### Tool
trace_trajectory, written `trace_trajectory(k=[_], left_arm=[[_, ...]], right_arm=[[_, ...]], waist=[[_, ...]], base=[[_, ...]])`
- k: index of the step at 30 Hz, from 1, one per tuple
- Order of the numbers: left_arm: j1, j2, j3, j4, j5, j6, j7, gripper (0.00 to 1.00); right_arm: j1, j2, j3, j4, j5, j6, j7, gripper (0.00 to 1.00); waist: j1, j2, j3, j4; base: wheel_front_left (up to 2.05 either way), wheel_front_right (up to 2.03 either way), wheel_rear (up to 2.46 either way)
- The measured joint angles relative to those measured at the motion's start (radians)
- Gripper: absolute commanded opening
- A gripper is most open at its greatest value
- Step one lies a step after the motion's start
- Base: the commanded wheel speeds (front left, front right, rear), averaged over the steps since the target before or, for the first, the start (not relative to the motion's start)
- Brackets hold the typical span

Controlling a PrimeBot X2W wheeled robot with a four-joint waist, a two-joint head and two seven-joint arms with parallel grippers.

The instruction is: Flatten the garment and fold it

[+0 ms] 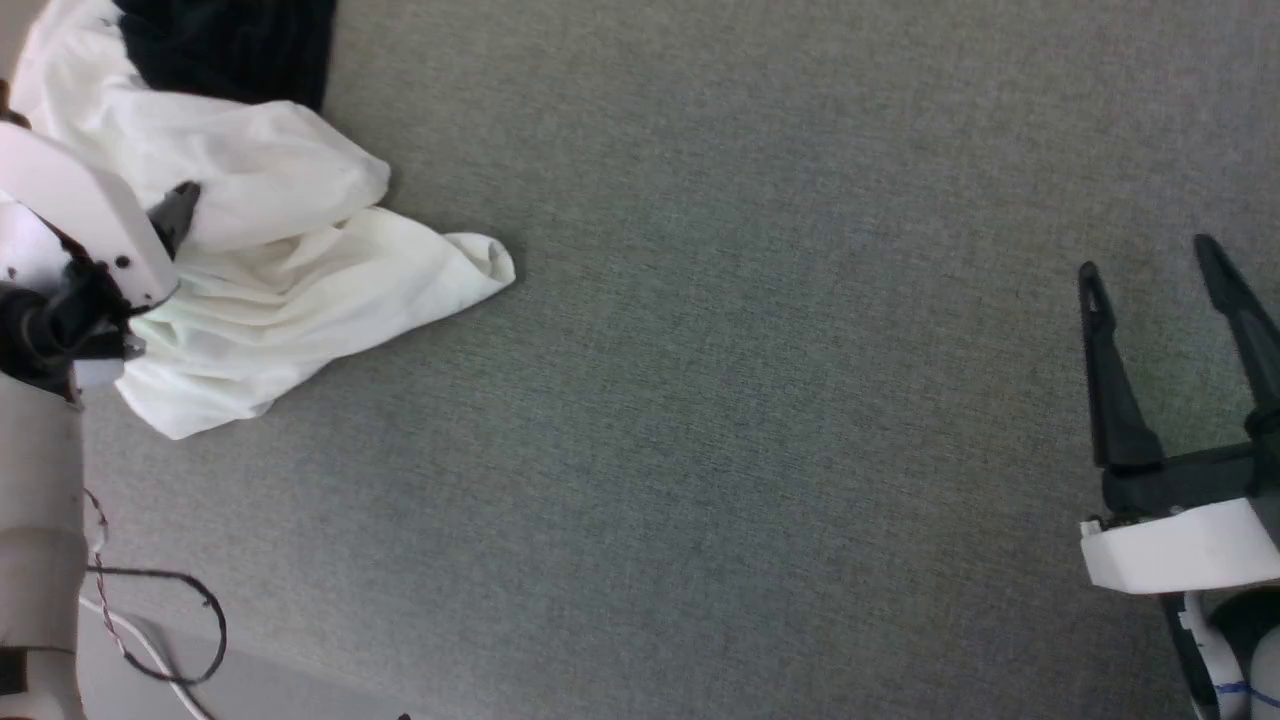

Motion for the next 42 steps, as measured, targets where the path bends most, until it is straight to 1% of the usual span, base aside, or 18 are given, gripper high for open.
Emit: trace_trajectory(k=[4,5,6,7,8,13,18,23,28,31,34,37,39,42], left_arm=[[0.012,-0.023,-0.002,0.049,-0.010,0.003,-0.001,1.00],[0.012,-0.024,-0.002,0.055,-0.011,0.002,-0.001,0.98],[0.012,-0.021,-0.002,0.059,-0.011,0.000,-0.002,0.45],[0.012,-0.018,-0.002,0.063,-0.012,-0.003,-0.009,0.20],[0.012,-0.018,-0.002,0.067,-0.013,-0.011,-0.015,0.00],[0.013,-0.014,0.003,0.090,-0.036,-0.043,-0.067,0.00],[0.013,-0.008,0.017,0.087,-0.044,-0.052,-0.107,0.00],[-0.008,0.040,0.040,0.029,-0.052,-0.053,-0.144,0.00],[-0.054,0.093,0.050,-0.062,-0.031,-0.053,-0.180,0.00],[-0.091,0.110,0.044,-0.123,-0.013,-0.053,-0.195,0.00],[-0.143,0.114,0.031,-0.182,0.008,-0.053,-0.209,0.00],[-0.212,0.114,-0.002,-0.239,0.038,-0.053,-0.220,0.00],[-0.262,0.105,-0.022,-0.262,0.045,-0.053,-0.217,0.00],[-0.335,0.073,-0.052,-0.288,0.054,-0.053,-0.207,0.00]], right_arm=[[0.000,-0.019,-0.008,-0.029,0.000,0.000,0.018,1.00],[0.000,-0.022,-0.009,-0.036,0.000,0.000,0.021,1.00],[0.000,-0.024,-0.008,-0.040,0.000,0.000,0.026,1.00],[0.000,-0.026,-0.008,-0.045,0.000,0.000,0.028,1.00],[0.000,-0.028,-0.009,-0.051,0.000,0.000,0.032,1.00],[0.000,-0.030,-0.017,-0.061,0.000,0.000,0.044,1.00],[0.000,-0.016,-0.012,-0.039,0.005,0.000,0.024,1.00],[0.000,0.016,0.010,0.028,0.024,0.000,-0.024,1.00],[0.000,0.045,0.016,0.101,0.044,0.000,-0.082,1.00],[0.002,0.056,0.013,0.141,0.058,0.000,-0.116,1.00],[0.012,0.060,0.006,0.181,0.078,0.000,-0.148,1.00],[0.022,0.060,-0.004,0.216,0.124,0.000,-0.179,1.00],[0.031,0.060,-0.013,0.237,0.149,0.000,-0.197,1.00],[0.040,0.060,-0.023,0.262,0.172,0.000,-0.214,1.00]], waist=[[0.0000,0.0000,0.032,-0.015],[-0.0001,0.0000,0.037,-0.019],[-0.0002,0.0000,0.040,-0.023],[-0.0003,0.0000,0.042,-0.027],[-0.0003,0.0000,0.042,-0.030],[-0.0002,0.0000,0.030,-0.029],[-0.0001,0.0000,-0.002,-0.026],[-0.0002,0.0000,-0.054,-0.025],[-0.0002,0.0000,-0.123,-0.029],[-0.0003,0.0000,-0.169,-0.033],[-0.0003,0.0000,-0.218,-0.039],[-0.0003,0.0000,-0.268,-0.045],[-0.0004,0.0000,-0.301,-0.050],[-0.0004,0.0000,-0.348,-0.060]], base=[[0.00,0.00,0.00],[0.00,0.00,0.00],[0.00,0.00,0.00],[0.00,0.00,0.00],[0.00,0.00,0.00],[0.00,0.00,0.00],[0.00,0.00,0.00],[0.00,0.00,0.00],[0.00,0.00,0.00],[0.00,0.00,0.00],[0.00,0.00,0.00],[0.00,0.00,0.00],[0.00,0.00,0.00],[0.00,0.00,0.00]])
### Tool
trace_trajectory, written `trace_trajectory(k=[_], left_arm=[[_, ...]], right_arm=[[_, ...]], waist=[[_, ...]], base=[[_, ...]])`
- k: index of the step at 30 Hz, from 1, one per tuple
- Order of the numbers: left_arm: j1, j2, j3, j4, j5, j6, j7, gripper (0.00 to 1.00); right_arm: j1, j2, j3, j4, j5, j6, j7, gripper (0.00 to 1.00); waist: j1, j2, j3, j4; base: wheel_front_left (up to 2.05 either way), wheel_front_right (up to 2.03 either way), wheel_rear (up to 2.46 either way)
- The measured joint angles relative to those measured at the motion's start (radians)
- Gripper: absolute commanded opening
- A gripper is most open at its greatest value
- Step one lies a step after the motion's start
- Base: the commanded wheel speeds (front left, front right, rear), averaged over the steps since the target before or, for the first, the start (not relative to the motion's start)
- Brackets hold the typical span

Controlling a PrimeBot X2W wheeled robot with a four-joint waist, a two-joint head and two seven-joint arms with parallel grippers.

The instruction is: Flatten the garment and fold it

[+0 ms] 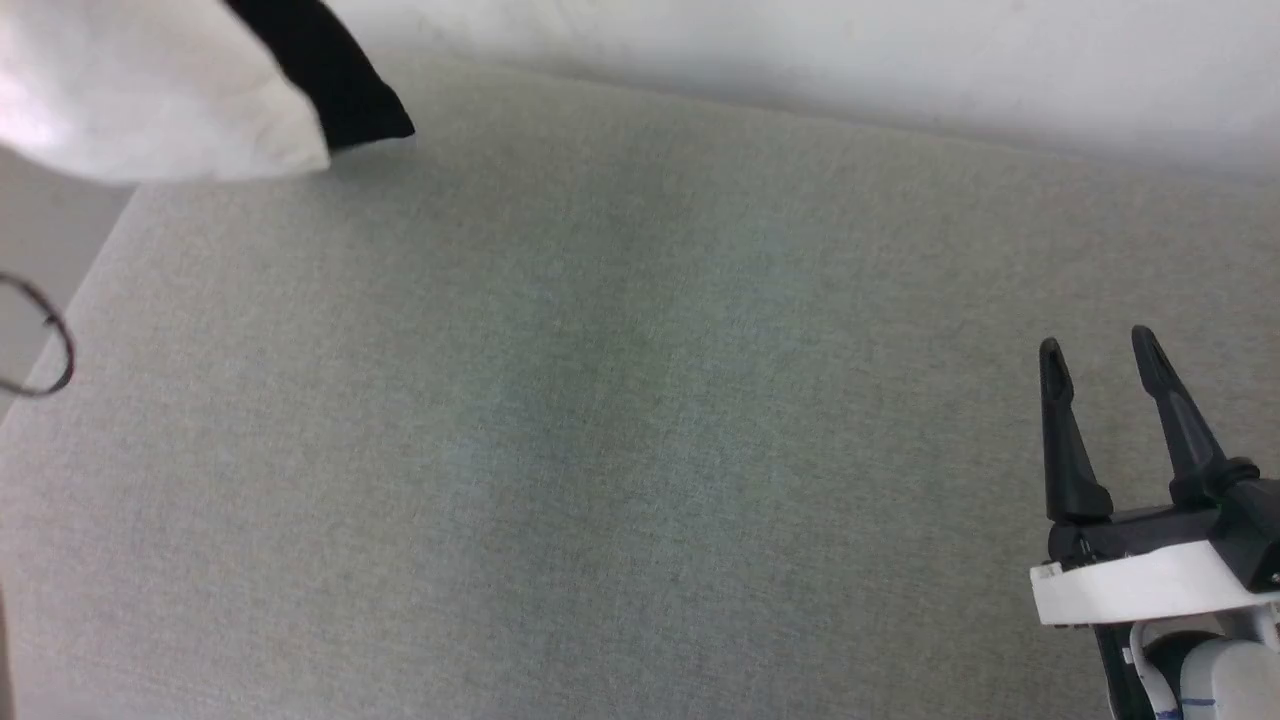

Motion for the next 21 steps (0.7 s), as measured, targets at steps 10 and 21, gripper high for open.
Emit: trace_trajectory(k=[10,21], left_arm=[[-0.156,-0.160,-0.086,-0.036,-0.014,0.020,0.029,0.00],[-0.069,-0.271,-0.183,-0.142,-0.076,0.010,0.079,0.00]], right_arm=[[0.039,0.001,-0.044,0.039,0.044,0.000,-0.036,1.00],[0.065,0.000,-0.094,0.036,0.053,0.000,-0.051,1.00]], waist=[[0.0002,0.0000,-0.114,-0.077],[0.0002,0.0000,-0.181,-0.214]], base=[[0.00,0.00,0.00],[0.00,0.00,0.00]])
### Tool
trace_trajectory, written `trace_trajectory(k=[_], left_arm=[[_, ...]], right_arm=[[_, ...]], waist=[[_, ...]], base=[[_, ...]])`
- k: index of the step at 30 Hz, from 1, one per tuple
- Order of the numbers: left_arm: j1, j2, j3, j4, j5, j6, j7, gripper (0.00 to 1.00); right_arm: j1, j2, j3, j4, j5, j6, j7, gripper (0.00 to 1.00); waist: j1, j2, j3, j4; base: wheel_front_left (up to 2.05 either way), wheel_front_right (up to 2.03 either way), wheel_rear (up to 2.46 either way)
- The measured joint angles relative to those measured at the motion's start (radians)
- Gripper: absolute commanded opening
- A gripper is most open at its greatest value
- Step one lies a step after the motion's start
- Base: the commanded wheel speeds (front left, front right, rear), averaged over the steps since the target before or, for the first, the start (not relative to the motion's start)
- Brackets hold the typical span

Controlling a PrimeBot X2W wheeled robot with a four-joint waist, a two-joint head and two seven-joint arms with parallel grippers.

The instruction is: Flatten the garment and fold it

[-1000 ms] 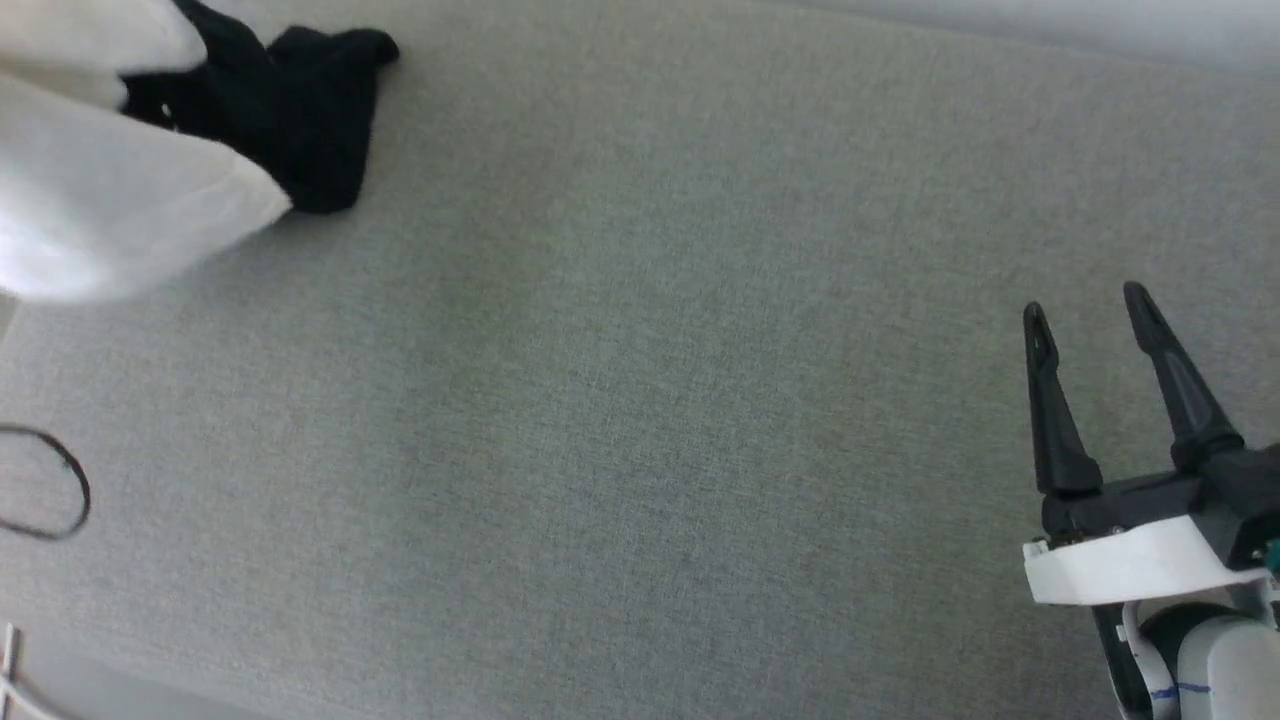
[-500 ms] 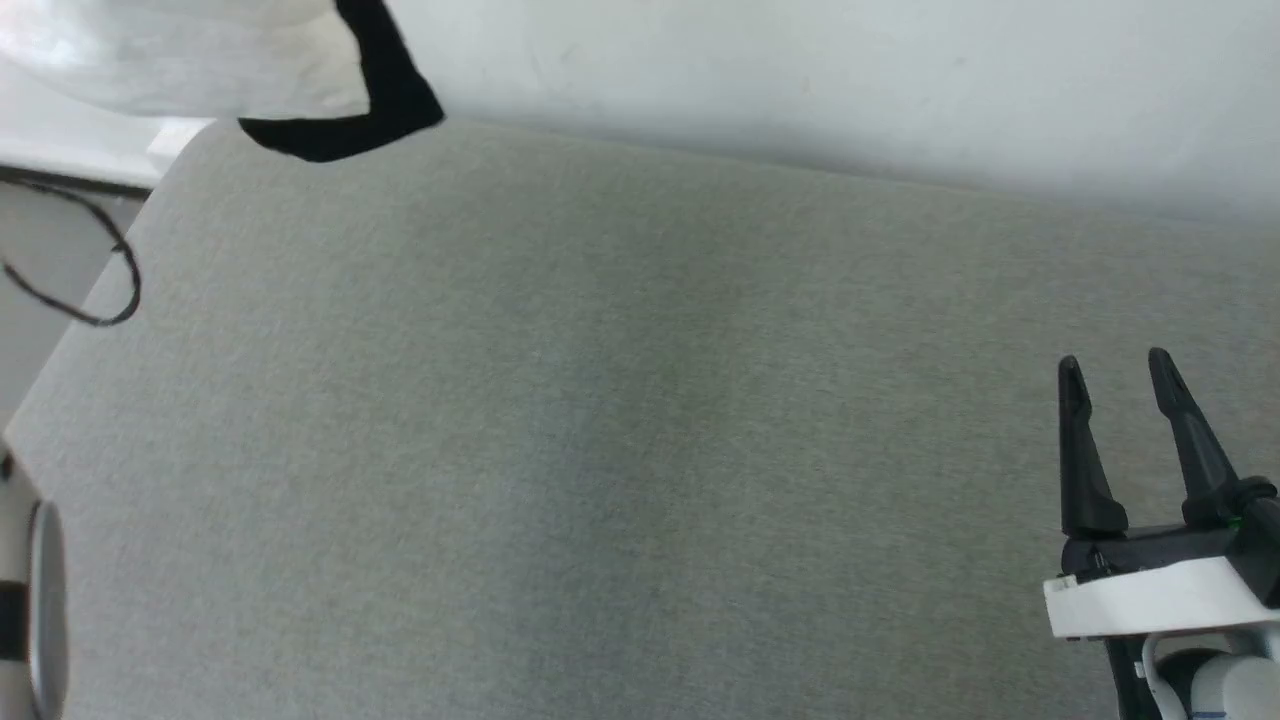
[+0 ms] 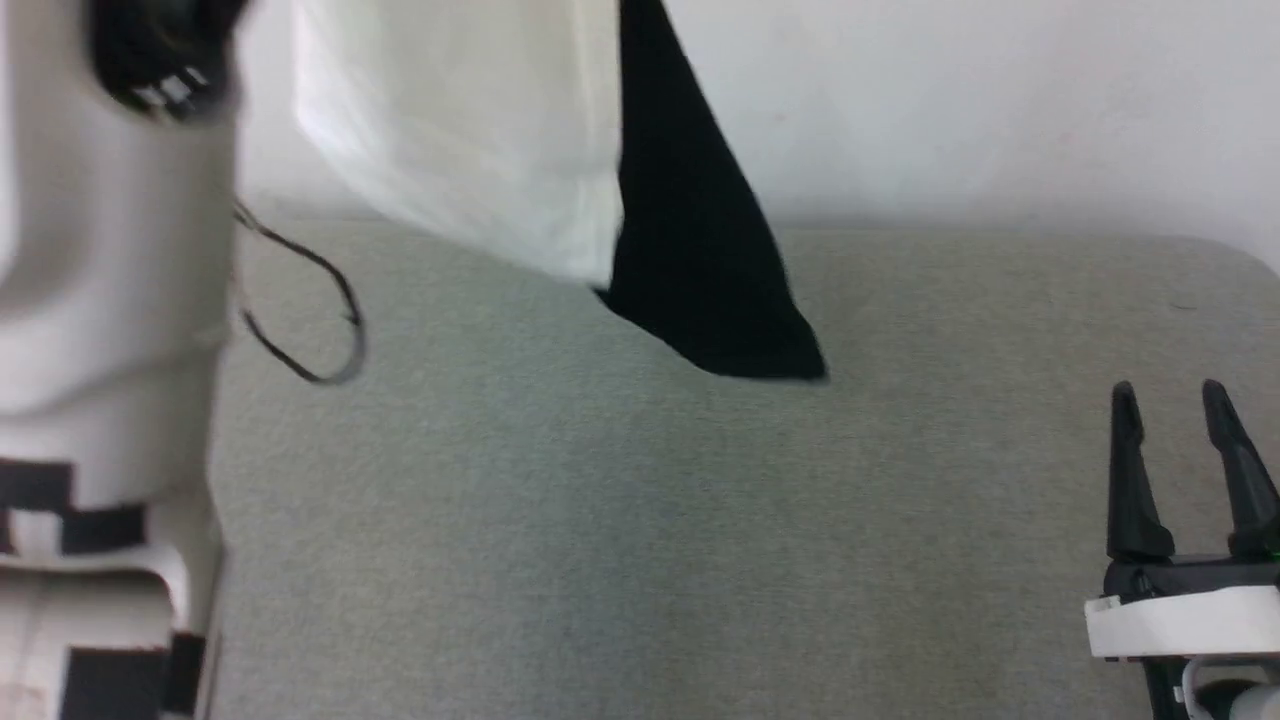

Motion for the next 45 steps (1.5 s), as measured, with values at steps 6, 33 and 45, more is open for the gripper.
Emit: trace_trajectory(k=[6,33,45], left_arm=[[0.186,-0.049,-0.057,-0.117,-0.035,0.003,0.012,0.00],[0.708,-0.179,-0.309,0.269,0.080,0.069,-0.337,1.00],[0.802,-0.011,-0.119,-0.111,0.116,0.167,-0.608,1.00]], right_arm=[[0.010,0.000,-0.030,-0.022,0.000,0.000,0.008,1.00],[-0.055,0.000,-0.005,-0.003,0.033,0.000,-0.001,1.00],[-0.044,0.000,-0.001,-0.005,0.036,0.000,0.000,1.00]], waist=[[0.0000,0.0000,-0.011,-0.070],[0.0002,0.0000,0.170,-0.149],[0.0000,0.0000,0.102,-0.092]], base=[[0.00,0.00,0.00],[0.00,0.00,0.00],[0.00,0.00,0.00]])
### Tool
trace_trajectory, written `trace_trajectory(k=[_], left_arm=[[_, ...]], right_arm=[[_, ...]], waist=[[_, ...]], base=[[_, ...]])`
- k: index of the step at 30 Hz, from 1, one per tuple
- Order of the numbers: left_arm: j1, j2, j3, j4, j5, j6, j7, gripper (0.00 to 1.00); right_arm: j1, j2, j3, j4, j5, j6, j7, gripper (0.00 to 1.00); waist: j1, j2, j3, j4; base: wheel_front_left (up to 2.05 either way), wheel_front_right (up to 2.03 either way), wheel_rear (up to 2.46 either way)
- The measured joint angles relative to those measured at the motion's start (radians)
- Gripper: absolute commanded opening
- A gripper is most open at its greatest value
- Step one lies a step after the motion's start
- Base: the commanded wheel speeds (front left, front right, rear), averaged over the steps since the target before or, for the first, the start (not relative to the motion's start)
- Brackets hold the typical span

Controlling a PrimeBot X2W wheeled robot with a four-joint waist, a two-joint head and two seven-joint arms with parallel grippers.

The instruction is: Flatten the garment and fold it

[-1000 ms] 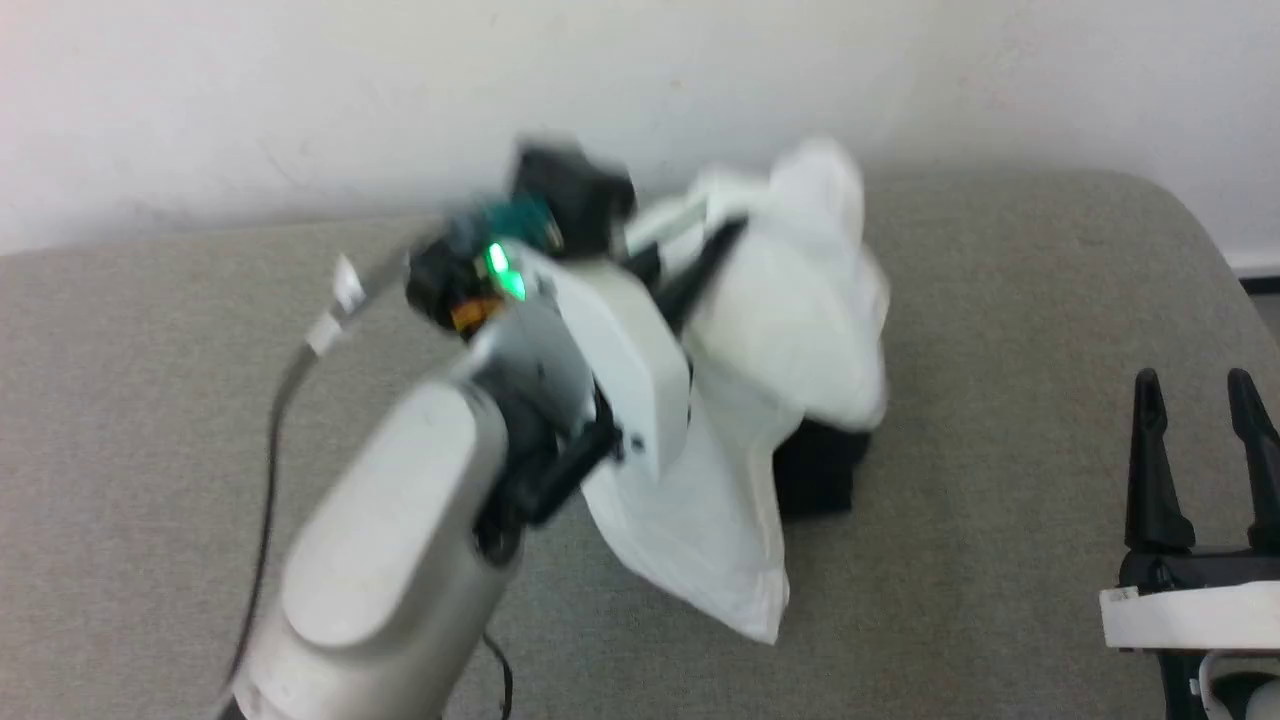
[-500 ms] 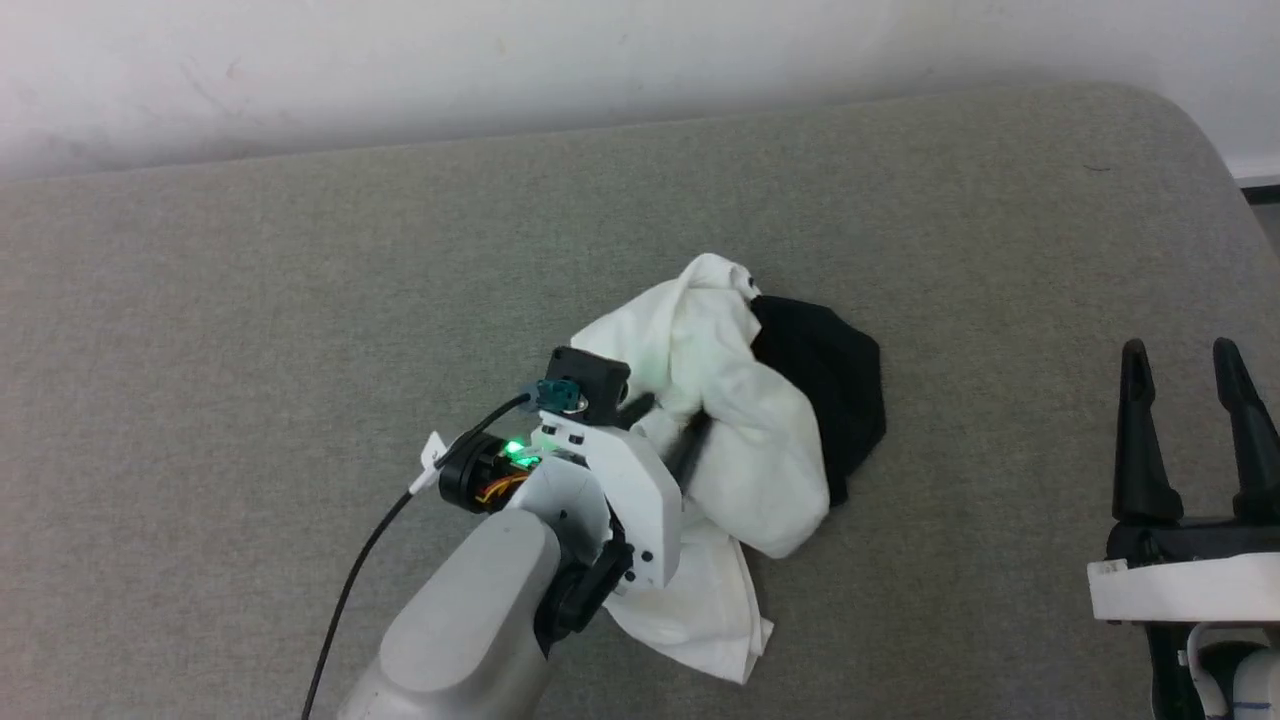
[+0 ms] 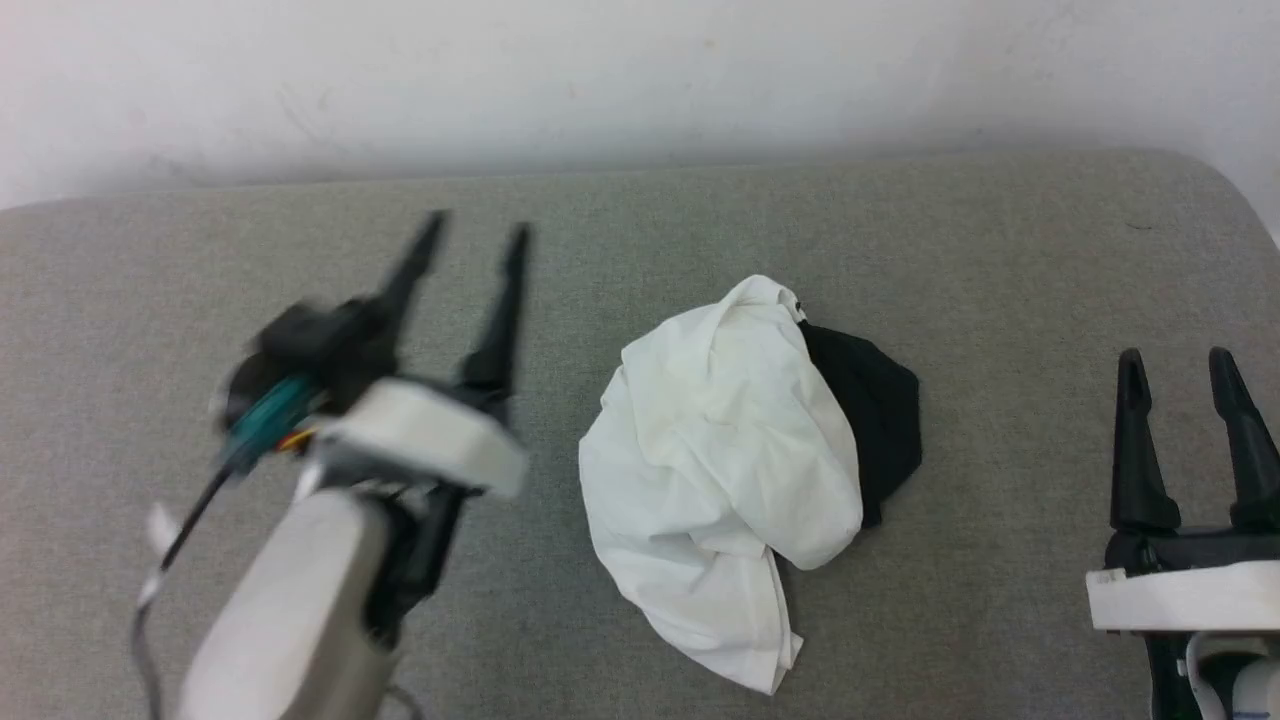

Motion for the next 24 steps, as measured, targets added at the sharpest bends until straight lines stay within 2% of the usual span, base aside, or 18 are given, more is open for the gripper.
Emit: trace_trajectory(k=[3,5,10,13,17,24], left_arm=[[0.122,0.059,0.060,-0.131,0.021,0.038,-0.097,1.00],[0.209,0.083,0.077,-0.202,0.048,0.049,-0.138,1.00],[0.414,0.097,0.134,-0.303,0.148,0.097,-0.171,1.00],[0.515,0.049,0.179,-0.352,0.197,0.125,-0.172,1.00],[0.606,-0.003,0.209,-0.352,0.249,0.124,-0.172,1.00],[0.616,-0.055,0.230,-0.341,0.295,0.068,-0.172,1.00]], right_arm=[[0.021,0.000,-0.010,-0.001,0.001,0.000,0.000,1.00],[0.037,0.000,-0.018,0.002,0.008,0.000,0.000,1.00],[0.071,0.000,-0.023,0.014,0.025,0.000,-0.001,1.00],[0.087,0.000,-0.031,0.030,0.035,0.000,-0.003,1.00],[0.112,0.000,-0.040,0.053,0.050,0.000,-0.009,1.00],[0.076,0.000,-0.022,0.044,0.055,0.000,0.020,1.00]], waist=[[-0.0001,0.0000,-0.004,0.001],[0.0000,0.0000,-0.003,0.000],[0.0000,0.0000,0.003,-0.003],[-0.0001,0.0000,0.005,-0.006],[0.0000,0.0000,0.005,0.006],[0.0000,0.0000,0.010,0.031]], base=[[0.00,0.00,0.00],[0.00,0.00,0.00],[0.00,0.00,0.00],[0.00,0.00,0.00],[0.00,0.00,0.00],[0.00,0.00,0.00]])
